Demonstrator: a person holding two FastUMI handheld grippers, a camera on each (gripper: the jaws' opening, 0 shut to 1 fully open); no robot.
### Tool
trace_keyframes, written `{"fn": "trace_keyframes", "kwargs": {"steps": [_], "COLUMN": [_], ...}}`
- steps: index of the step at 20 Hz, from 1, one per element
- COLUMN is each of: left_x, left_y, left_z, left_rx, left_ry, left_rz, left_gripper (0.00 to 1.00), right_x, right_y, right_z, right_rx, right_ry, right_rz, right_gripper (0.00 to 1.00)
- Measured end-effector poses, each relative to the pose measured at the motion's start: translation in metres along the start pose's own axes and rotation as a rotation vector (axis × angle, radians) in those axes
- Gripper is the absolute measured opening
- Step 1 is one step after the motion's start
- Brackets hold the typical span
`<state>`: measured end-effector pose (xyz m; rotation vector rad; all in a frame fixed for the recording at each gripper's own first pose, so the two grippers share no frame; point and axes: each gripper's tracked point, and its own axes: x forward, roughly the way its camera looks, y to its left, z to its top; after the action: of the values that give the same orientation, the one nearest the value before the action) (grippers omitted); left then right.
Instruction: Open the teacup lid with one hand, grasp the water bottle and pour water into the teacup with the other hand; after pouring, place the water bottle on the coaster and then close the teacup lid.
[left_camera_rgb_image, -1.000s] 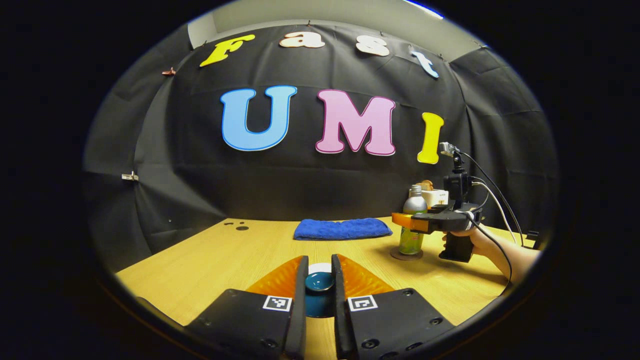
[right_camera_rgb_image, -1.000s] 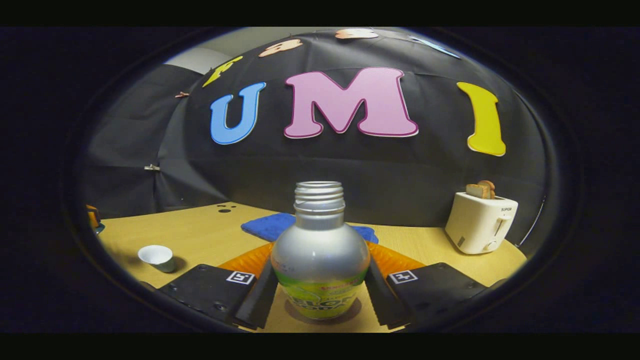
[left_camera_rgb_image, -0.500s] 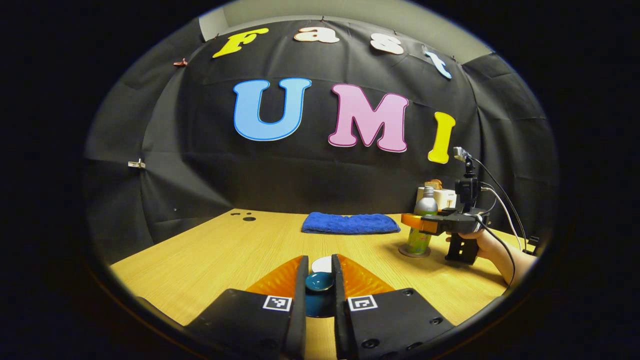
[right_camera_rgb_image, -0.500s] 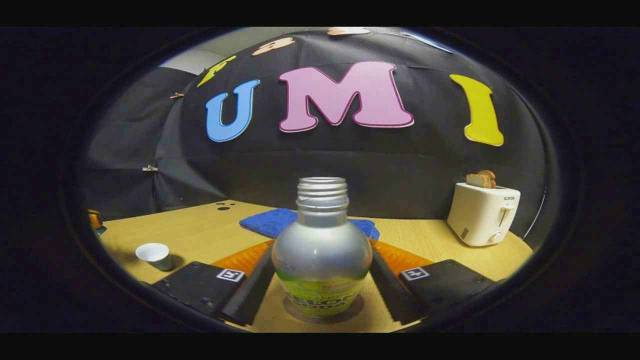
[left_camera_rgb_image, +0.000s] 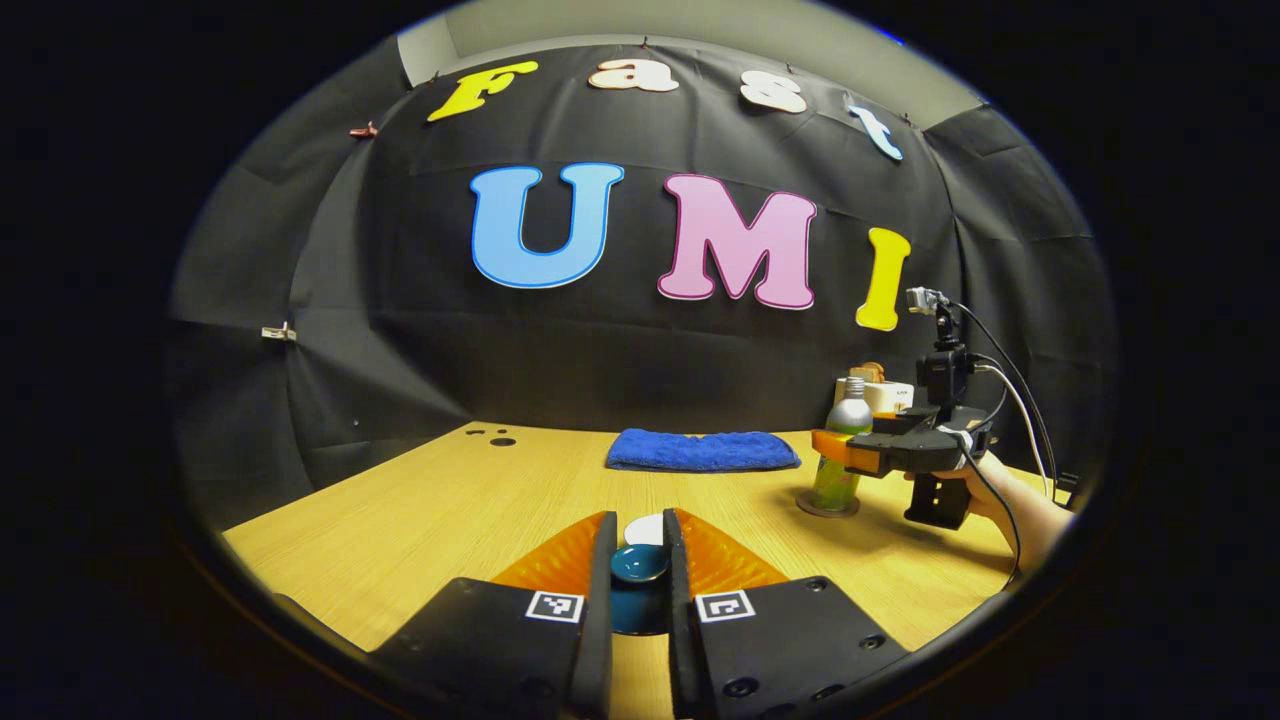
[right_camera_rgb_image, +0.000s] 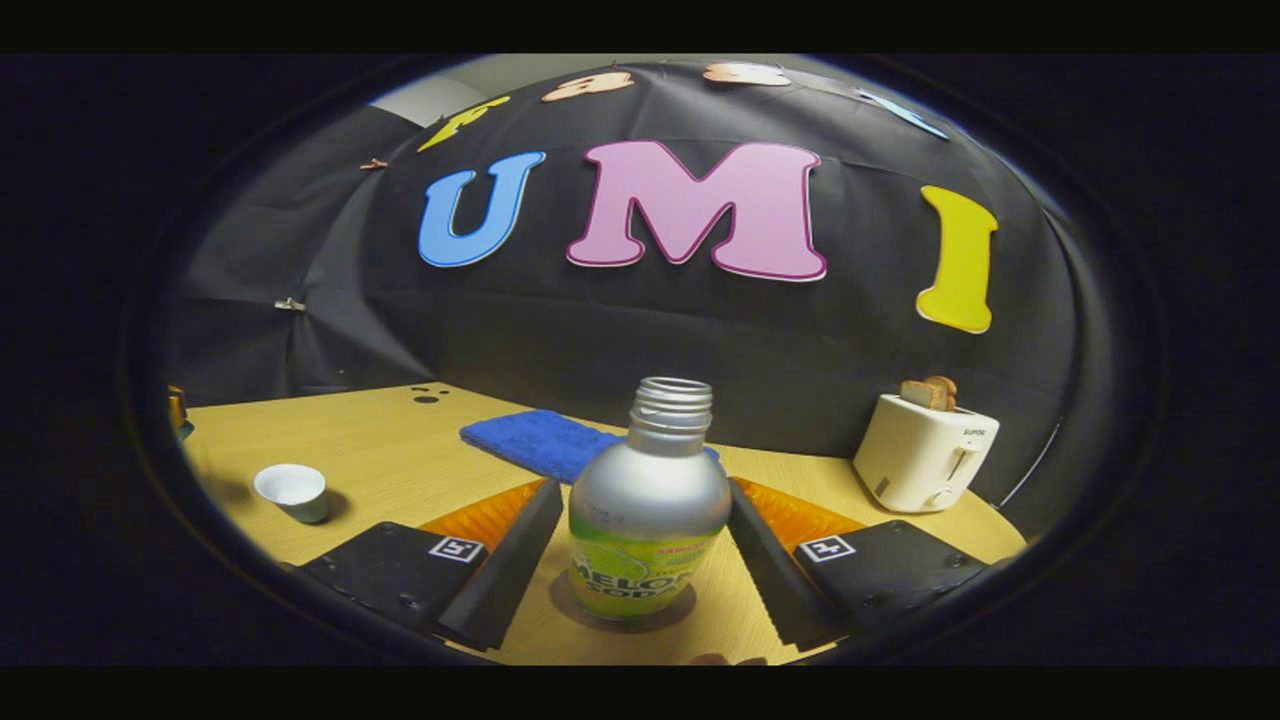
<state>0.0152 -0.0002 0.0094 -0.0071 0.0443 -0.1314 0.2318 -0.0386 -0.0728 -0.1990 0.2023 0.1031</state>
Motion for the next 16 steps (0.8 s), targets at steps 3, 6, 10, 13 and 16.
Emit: {"fn": "trace_keyframes", "kwargs": {"steps": [3, 6, 10, 13, 16], "left_x": [-0.004, -0.006, 0.002, 0.018, 0.036], "left_y": [-0.005, -0.009, -0.014, -0.015, -0.013], "left_z": [0.003, 0.006, 0.013, 0.015, 0.012], "left_rx": [0.004, 0.010, 0.000, -0.008, 0.000], "left_ry": [-0.009, -0.018, -0.031, -0.029, -0.015], "left_rz": [-0.003, -0.002, -0.010, -0.019, -0.011], "left_gripper": [0.27, 0.27, 0.27, 0.28, 0.27], "right_x": [-0.013, -0.033, -0.069, -0.100, -0.128], "right_y": [-0.003, -0.002, -0.008, -0.009, -0.012], "right_z": [0.000, 0.004, 0.015, 0.028, 0.039], "right_rx": [0.044, 0.077, 0.035, 0.043, 0.084], "right_ry": [0.009, 0.004, -0.029, -0.068, -0.106], "right_rz": [-0.008, -0.002, -0.023, -0.033, -0.034], "right_gripper": [0.98, 0.98, 0.98, 0.98, 0.98]}}
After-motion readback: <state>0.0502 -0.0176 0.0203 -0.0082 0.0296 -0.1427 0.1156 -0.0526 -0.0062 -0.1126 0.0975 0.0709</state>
